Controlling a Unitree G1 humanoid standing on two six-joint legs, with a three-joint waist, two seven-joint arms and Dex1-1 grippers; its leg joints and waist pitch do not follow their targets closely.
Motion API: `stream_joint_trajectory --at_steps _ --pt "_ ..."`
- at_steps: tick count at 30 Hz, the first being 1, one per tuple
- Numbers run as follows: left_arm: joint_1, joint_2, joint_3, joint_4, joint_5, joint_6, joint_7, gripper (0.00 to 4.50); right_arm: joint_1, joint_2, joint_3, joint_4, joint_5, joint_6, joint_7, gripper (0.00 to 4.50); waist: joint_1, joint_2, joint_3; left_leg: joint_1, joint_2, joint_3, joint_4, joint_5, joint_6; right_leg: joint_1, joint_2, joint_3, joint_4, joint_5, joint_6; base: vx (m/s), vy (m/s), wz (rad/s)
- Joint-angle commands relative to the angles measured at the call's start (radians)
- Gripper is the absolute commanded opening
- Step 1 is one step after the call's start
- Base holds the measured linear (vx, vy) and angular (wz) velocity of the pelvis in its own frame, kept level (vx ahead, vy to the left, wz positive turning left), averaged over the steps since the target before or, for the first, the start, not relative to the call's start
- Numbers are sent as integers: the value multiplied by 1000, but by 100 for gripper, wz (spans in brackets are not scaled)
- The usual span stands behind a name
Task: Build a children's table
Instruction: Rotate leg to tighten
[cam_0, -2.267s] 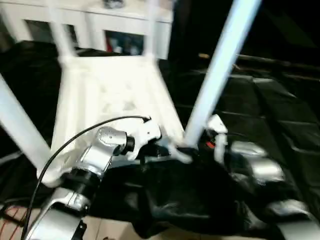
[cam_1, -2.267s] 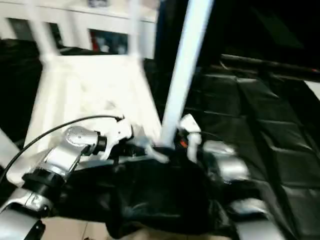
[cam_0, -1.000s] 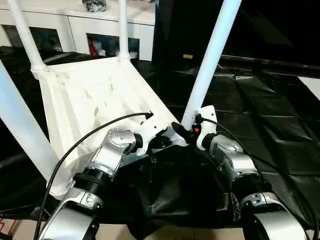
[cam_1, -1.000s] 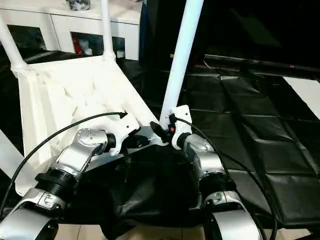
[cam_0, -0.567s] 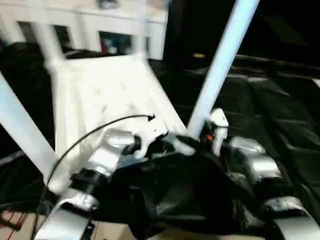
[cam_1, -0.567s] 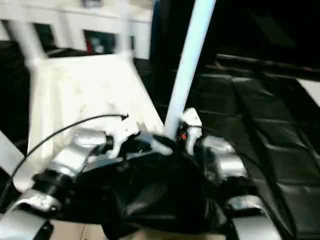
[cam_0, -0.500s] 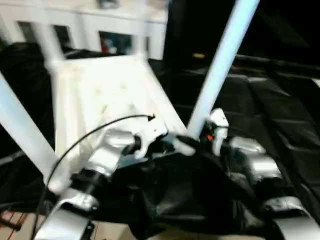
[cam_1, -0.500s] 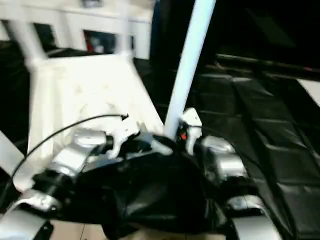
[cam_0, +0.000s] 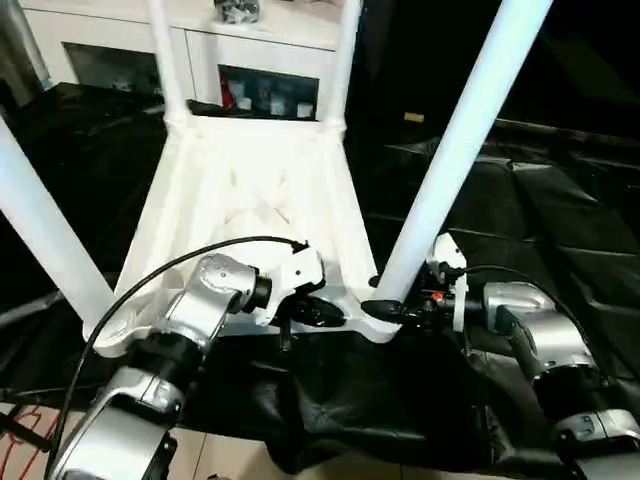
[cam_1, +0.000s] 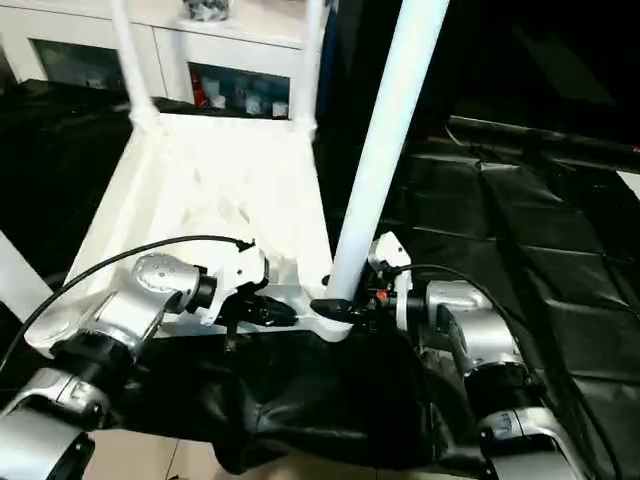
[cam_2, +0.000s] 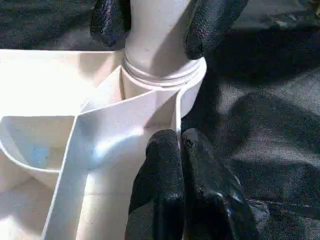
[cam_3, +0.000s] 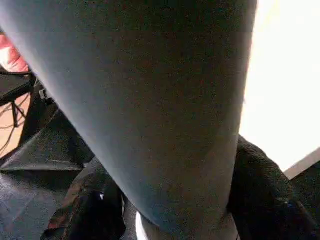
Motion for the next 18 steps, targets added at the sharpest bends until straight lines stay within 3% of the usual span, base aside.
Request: stream_joint_trajectory --at_steps 1,5,9,11,12,13,14,16,18 --pt "-38 -42 -5 19 -4 -8 65 0 35 55 147 -59 24 46 118 230 -3 -1 -45 -4 -16 21 -63 -299 37 41 -18 16 -79 -348 -173 0 0 0" --pt "-31 -49 4 19 -8 -7 83 0 49 82 114 -72 29 50 51 225 -3 -1 -45 -4 -16 21 -63 -298 36 41 -18 16 -79 -344 -175 0 0 0" --pt "-25 -66 25 12 -3 28 172 0 26 152 57 -2 -16 8 -155 220 -10 -2 -42 -6 -17 17 -66 -326 15 37 -21 14 -84 -429 -146 0 0 0" --pt "-11 -89 37 -12 5 67 247 0 -8 218 3 93 -56 -14 -369 215 -20 -1 -41 -7 -20 13 -69 -343 -1 34 -23 12 -89 -491 -126 0 0 0" --pt "2 -101 35 -35 9 87 270 0 -25 246 -20 139 -69 -19 -465 213 -32 -10 -40 -13 -20 9 -71 -340 -16 35 -24 9 -88 -520 -112 0 0 0" --pt "2 -101 35 -35 9 87 270 0 -25 246 -20 139 -69 -19 -465 211 -38 -5 -39 -13 -22 6 -72 -347 -23 35 -23 7 -89 -538 -106 0 0 0" --pt "15 -113 31 -57 12 104 284 0 -35 267 -36 169 -77 -19 -541 210 -46 -2 -39 -15 -22 2 -72 -368 -19 37 -24 3 -96 -565 -88 0 0 0" --pt "38 -136 24 -97 11 132 297 0 -49 298 -57 210 -87 -28 -644 207 -56 -5 -37 -5 -24 5 -67 -402 -10 24 -21 3 -105 -580 -89 0 0 0" --pt "63 -171 6 -138 20 159 320 0 -68 333 -65 253 -106 -36 -758 206 -61 -5 -36 -6 -24 5 -68 -406 -5 22 -20 5 -106 -584 -87 0 0 0"
